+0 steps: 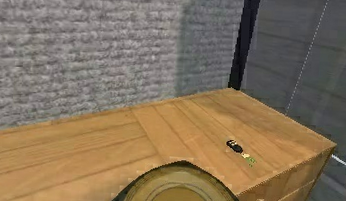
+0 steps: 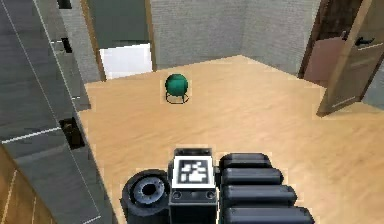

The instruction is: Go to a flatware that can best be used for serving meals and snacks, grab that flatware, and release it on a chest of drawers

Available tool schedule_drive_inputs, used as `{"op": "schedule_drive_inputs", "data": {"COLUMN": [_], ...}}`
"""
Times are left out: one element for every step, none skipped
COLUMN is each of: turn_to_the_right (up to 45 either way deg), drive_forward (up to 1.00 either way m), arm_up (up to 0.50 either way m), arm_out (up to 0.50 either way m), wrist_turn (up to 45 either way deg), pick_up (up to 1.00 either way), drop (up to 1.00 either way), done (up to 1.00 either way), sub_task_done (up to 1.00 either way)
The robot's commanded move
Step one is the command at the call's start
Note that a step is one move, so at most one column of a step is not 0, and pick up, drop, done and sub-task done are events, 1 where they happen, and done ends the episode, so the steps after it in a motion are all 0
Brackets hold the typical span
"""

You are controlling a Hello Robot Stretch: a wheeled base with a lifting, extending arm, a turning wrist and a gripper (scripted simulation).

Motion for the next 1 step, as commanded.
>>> {"op": "schedule_drive_inputs", "data": {"turn_to_the_right": [6.0], "drive_forward": [0.0], "arm_up": [0.0], "arm_out": [0.0], "wrist_turn": [0.0], "pick_up": [0.0], "drop": [0.0], "done": [0.0], "sub_task_done": [0.0]}}
